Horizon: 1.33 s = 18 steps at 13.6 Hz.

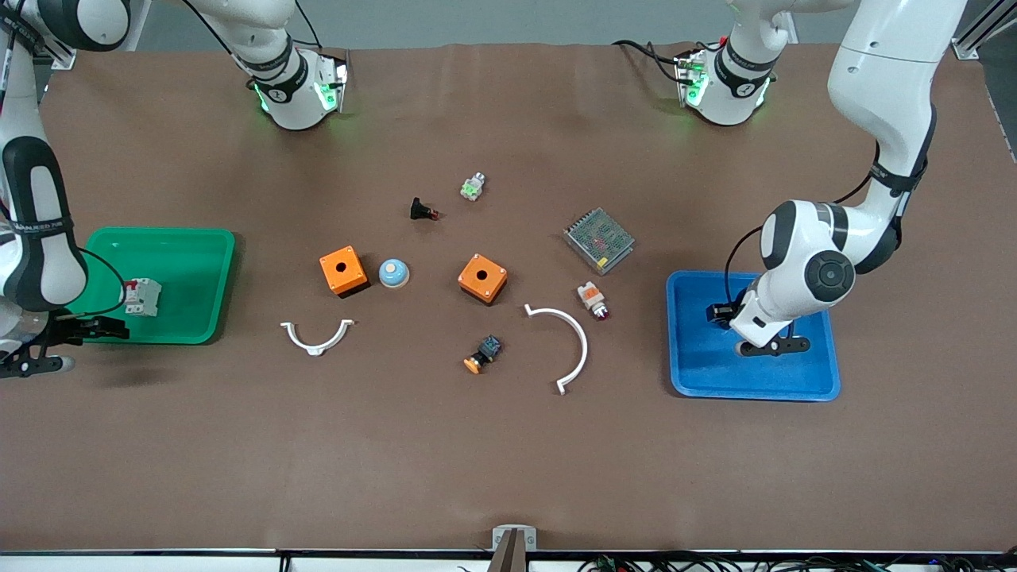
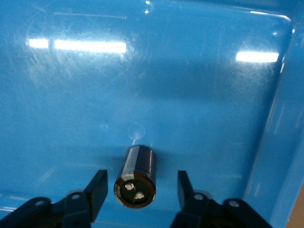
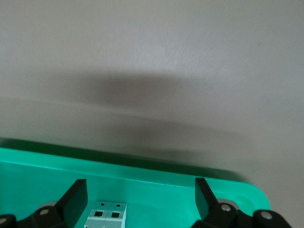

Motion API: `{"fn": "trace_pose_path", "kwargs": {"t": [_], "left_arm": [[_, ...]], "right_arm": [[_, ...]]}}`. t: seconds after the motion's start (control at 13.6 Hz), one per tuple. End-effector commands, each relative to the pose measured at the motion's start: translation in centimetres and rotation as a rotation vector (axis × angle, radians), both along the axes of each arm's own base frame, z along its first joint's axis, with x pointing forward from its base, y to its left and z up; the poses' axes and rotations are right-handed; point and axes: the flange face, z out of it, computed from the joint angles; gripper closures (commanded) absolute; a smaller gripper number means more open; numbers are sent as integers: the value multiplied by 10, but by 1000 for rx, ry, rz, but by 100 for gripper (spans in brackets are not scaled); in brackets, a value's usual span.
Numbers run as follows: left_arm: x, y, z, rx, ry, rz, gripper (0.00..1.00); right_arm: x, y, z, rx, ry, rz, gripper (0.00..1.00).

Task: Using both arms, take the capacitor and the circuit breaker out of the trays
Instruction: 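Grasp the black capacitor with the left gripper while the right gripper grasps the breaker, then carry the capacitor with the left gripper to the white arc bracket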

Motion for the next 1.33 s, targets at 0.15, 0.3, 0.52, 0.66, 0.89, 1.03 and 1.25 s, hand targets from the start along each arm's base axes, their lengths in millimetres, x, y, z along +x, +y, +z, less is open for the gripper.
{"fn": "trace_pose_path", "kwargs": {"t": [0.15, 0.3, 0.52, 0.66, 0.89, 1.03, 1.25], "left_arm": [[3, 2, 2, 10, -15, -5, 67], [4, 5, 4, 11, -18, 3, 95], [12, 4, 28, 10, -47, 5, 100], [17, -8, 56, 6, -88, 19, 100], [20, -67, 82, -3, -143, 79, 100], [19, -125, 98, -21, -178, 144, 100], [13, -218, 90, -49, -188, 251, 100]], "right_arm": [[-17, 5, -18, 25, 48, -20, 18], [-17, 9, -18, 21, 61, -8, 52], [-19, 16, -17, 9, 113, 28, 84], [-19, 16, -16, 11, 123, 26, 85], [-12, 32, -1, 8, 123, 38, 65], [-9, 47, 27, 1, 141, -15, 39], [-12, 51, 40, 4, 154, -21, 19]]}}
